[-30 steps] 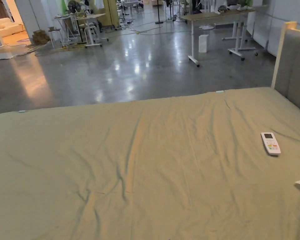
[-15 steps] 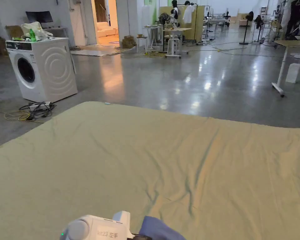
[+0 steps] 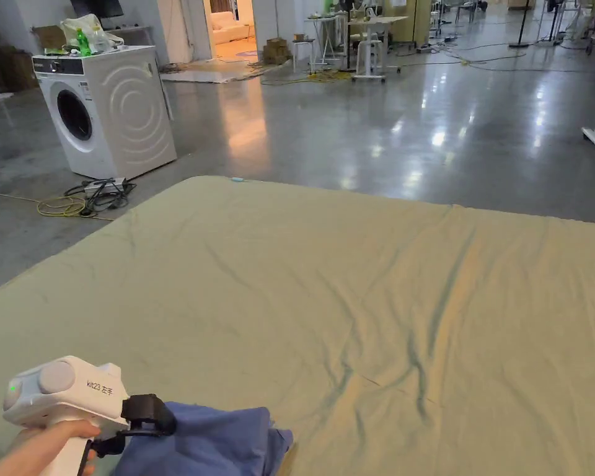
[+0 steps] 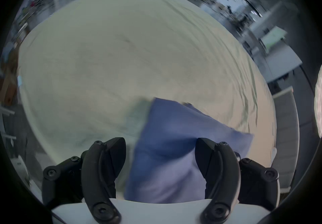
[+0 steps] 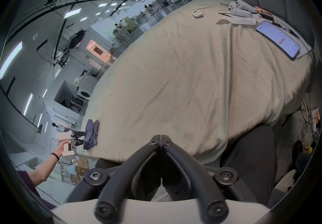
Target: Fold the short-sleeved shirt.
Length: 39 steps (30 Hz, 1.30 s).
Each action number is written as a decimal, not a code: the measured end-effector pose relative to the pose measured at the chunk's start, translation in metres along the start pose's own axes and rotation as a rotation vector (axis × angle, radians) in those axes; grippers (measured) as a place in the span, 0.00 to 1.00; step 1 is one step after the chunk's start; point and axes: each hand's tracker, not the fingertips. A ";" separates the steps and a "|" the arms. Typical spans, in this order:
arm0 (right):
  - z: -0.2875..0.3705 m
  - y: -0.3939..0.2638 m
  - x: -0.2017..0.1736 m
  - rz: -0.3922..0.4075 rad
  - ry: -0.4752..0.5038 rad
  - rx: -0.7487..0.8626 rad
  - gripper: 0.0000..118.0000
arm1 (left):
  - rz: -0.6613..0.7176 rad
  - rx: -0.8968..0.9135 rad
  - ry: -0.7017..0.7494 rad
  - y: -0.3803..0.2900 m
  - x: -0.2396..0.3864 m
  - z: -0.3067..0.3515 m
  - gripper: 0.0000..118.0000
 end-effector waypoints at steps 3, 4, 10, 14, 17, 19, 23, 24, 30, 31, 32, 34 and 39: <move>-0.005 0.007 -0.008 0.083 -0.014 -0.014 0.00 | 0.017 0.065 0.105 0.008 -0.019 0.038 0.71; -0.008 0.010 -0.011 0.119 -0.020 -0.015 0.00 | -0.016 0.098 0.153 0.004 -0.015 0.055 0.70; -0.016 0.033 -0.033 0.199 0.040 0.099 0.00 | -0.433 0.410 -0.001 -0.060 0.084 0.192 0.70; -0.008 0.052 -0.063 0.251 0.120 0.193 0.00 | -0.545 0.647 -0.181 -0.122 0.169 0.245 0.70; 0.013 0.063 -0.095 0.320 0.164 0.295 0.00 | -0.609 0.687 -0.299 -0.170 0.226 0.268 0.70; 0.027 0.070 -0.110 0.365 0.159 0.375 0.00 | -0.626 0.736 -0.356 -0.198 0.249 0.268 0.70; 0.054 0.077 -0.136 0.489 0.139 0.537 0.00 | -0.726 0.944 -0.377 -0.252 0.305 0.269 0.70; 0.060 0.078 -0.140 0.529 0.121 0.559 0.00 | -0.736 0.921 -0.381 -0.258 0.314 0.271 0.69; 0.101 0.061 -0.148 0.524 0.133 0.740 0.00 | -0.739 0.951 -0.395 -0.297 0.329 0.292 0.45; 0.106 0.061 -0.147 0.519 0.139 0.728 0.00 | -0.732 0.975 -0.390 -0.302 0.327 0.292 0.43; 0.110 0.060 -0.149 0.528 0.127 0.730 0.00 | -0.740 0.974 -0.394 -0.306 0.325 0.291 0.36; 0.114 0.056 -0.154 0.569 0.092 0.728 0.00 | -0.790 0.998 -0.431 -0.315 0.321 0.289 0.22; 0.113 0.059 -0.148 0.580 0.087 0.717 0.00 | -0.710 0.965 -0.469 -0.334 0.308 0.276 0.02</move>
